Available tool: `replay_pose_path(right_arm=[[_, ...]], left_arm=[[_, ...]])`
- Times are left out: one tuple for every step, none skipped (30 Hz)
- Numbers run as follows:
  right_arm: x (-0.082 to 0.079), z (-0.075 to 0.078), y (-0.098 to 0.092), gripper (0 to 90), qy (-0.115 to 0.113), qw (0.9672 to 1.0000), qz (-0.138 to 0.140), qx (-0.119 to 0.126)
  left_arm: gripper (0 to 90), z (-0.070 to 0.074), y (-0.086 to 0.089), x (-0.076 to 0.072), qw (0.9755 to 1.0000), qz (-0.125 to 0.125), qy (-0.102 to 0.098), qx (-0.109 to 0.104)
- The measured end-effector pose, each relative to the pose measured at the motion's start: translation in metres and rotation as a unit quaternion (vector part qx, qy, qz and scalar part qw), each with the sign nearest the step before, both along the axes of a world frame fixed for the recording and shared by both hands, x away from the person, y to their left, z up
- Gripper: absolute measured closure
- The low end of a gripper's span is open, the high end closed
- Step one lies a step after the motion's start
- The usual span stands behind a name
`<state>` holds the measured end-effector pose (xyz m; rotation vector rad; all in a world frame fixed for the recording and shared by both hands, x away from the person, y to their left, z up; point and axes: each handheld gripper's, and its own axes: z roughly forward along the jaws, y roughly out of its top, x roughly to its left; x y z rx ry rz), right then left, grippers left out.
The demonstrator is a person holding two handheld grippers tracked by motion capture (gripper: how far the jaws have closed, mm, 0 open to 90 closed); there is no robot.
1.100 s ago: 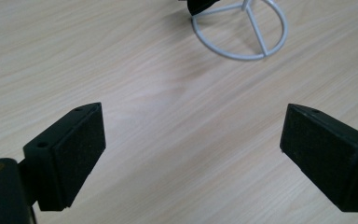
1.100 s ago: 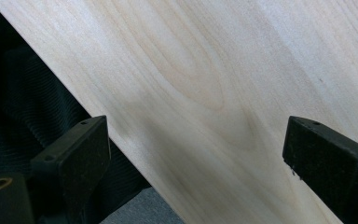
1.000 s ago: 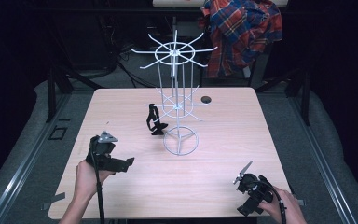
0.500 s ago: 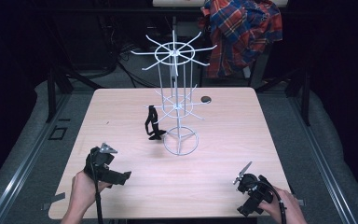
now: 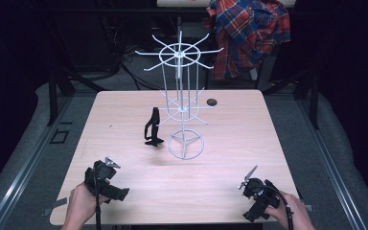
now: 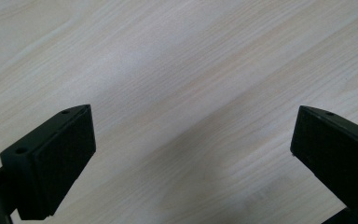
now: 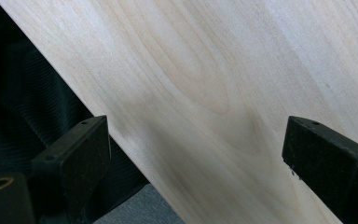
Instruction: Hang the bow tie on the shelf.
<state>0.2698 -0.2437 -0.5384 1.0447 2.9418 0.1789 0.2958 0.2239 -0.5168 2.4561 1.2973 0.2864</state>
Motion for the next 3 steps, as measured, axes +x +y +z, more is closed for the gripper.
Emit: replay_pose_path(right_arm=[[0.0004, 0.0, 0.0002, 7.3, 0.0, 1.0, 0.001, 0.0], [0.0004, 0.0, 0.0002, 7.3, 0.0, 1.0, 0.001, 0.0], [0.0009, 0.0006, 0.0008, 7.3, 0.0, 1.0, 0.002, -0.004]], left_arm=[[0.0, -0.0012, 0.0008, 0.0007, 1.0, 0.0, 0.003, -0.001], [0.0, -0.0012, 0.0008, 0.0007, 1.0, 0.0, 0.003, -0.001], [0.0, -0.0022, 0.0008, 0.001, 1.0, 0.001, 0.005, -0.002]])
